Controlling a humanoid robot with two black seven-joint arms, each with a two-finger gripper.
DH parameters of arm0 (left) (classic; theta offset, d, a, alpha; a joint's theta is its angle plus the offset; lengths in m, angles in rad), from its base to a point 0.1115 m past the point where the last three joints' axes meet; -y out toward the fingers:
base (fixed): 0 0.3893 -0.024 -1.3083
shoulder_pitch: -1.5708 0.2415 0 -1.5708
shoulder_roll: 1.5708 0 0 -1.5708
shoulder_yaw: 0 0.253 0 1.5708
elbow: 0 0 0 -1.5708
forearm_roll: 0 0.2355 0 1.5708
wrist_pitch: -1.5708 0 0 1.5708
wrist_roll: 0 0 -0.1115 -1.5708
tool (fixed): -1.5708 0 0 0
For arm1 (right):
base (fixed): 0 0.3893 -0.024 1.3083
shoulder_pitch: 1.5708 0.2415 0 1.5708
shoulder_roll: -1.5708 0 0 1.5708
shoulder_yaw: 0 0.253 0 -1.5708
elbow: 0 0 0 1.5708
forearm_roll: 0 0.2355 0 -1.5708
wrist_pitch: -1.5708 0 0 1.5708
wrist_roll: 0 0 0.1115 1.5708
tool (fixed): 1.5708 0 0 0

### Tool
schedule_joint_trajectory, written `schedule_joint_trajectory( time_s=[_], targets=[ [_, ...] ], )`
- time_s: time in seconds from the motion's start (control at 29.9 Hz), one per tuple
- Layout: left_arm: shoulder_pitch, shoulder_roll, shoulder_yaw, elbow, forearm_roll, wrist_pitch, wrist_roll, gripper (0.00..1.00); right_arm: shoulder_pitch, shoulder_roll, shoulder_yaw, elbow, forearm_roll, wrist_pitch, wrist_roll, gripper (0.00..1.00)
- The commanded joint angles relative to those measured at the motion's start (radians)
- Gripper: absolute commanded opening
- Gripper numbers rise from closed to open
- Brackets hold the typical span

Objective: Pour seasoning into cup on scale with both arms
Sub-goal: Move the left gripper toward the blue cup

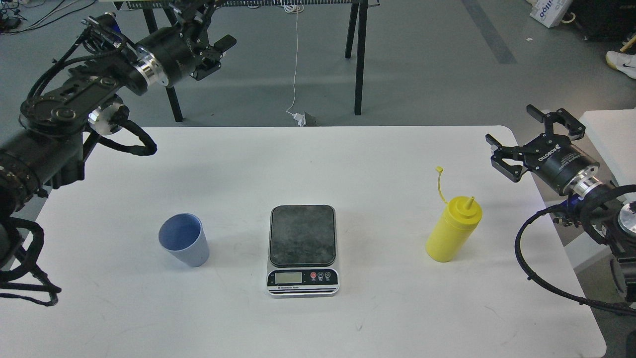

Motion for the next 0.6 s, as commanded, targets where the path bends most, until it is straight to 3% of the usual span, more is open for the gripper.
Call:
schedule_joint_trajectory(
  time_s=[0.0,0.23,0.37,0.47,0.57],
  targets=[
    [0.021,-0.012,-0.013,0.001,-0.049,0.0,0.0,1.0,0.0,0.013,-0.002,-0.002,0.0,0.0,0.0,0.96],
    [0.028,-0.003,-0.01,0.001,-0.046,0.0,0.0,1.0,0.005,0.013,-0.003,-0.001,0.0,0.0,0.0,0.97],
    [0.018,0.003,0.004,0.076,-0.005,0.0,0.0,1.0,0.008,0.013,-0.002,0.001,0.0,0.0,0.0,0.96],
    [-0.003,0.014,0.027,0.088,0.175,0.0,0.0,1.0,0.008,0.013,0.001,0.004,0.001,0.0,0.0,0.96],
    [-0.05,0.098,0.072,0.041,0.474,0.0,0.0,1.0,0.008,0.013,0.004,0.007,0.001,0.0,0.0,0.96]
  ],
)
